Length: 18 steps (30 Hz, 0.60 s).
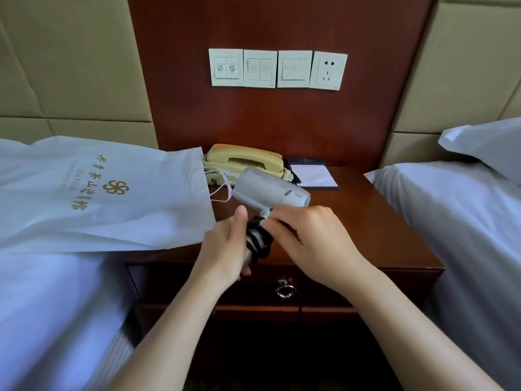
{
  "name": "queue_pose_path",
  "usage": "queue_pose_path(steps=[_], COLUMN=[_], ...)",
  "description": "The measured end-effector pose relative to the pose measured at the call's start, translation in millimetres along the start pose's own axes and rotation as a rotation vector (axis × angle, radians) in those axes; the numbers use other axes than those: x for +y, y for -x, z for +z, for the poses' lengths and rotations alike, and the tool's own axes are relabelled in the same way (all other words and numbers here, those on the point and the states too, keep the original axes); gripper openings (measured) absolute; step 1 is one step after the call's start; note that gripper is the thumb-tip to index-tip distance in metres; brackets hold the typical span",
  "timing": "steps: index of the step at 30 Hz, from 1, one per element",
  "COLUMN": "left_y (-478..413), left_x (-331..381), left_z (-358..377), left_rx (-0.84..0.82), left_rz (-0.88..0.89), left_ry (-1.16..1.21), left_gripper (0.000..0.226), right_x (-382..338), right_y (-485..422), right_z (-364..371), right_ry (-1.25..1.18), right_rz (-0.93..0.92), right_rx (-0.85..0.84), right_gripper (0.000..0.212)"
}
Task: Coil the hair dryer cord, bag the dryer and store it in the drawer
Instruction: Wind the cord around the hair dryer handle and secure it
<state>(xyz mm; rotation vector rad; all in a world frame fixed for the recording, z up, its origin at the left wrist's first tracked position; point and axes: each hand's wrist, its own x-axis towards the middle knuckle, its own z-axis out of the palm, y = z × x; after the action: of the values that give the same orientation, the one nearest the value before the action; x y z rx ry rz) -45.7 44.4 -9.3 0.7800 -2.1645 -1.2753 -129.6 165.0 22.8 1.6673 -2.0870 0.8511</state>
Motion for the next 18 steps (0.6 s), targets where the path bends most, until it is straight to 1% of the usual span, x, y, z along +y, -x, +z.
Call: queue_pose_path(steps=[2,5,8,11,13,16,18], left_y=[7.3,16.2,21.7,24.2,24.2,23.4,22.5], left_x=[5.6,11.0,13.2,13.7,12.7,9.2,9.1], left_z=[1.8,3.2,2.7,1.0,2.5,8.1,9.7], left_rx=[-0.083,-0.179,-0.251,-0.313,-0.341,-0.352,-0.344], left_rz=[0.009,0.043,0.111,0.208,0.211,0.195,0.196], left_ry=[0.038,0.070,0.024,-0.074,-0.138,-0.206,-0.244], left_gripper=[0.057,0.059,0.052,0.039,0.026,0.026,0.025], right_x=[3.3,9.6,11.7,11.6,12.7,14.0,14.7], right_y=[-1.9,-4.2,-5.3,-5.1,-4.3,-1.6,-0.5], right_z=[-2.2,-5.7,-11.0,-12.2,-13.2,-12.8,-12.2], right_ry=[-0.055,-0.213,-0.382,-0.430,-0.458,-0.507,-0.540], right_rz=[0.059,0.123,0.150,0.194,0.242,0.288,0.319], right_rx=[0.015,0.014,-0.025,-0.134,-0.204,-0.271,-0.264], right_gripper=[0.031,0.036,0.037,0.037,0.034,0.032,0.032])
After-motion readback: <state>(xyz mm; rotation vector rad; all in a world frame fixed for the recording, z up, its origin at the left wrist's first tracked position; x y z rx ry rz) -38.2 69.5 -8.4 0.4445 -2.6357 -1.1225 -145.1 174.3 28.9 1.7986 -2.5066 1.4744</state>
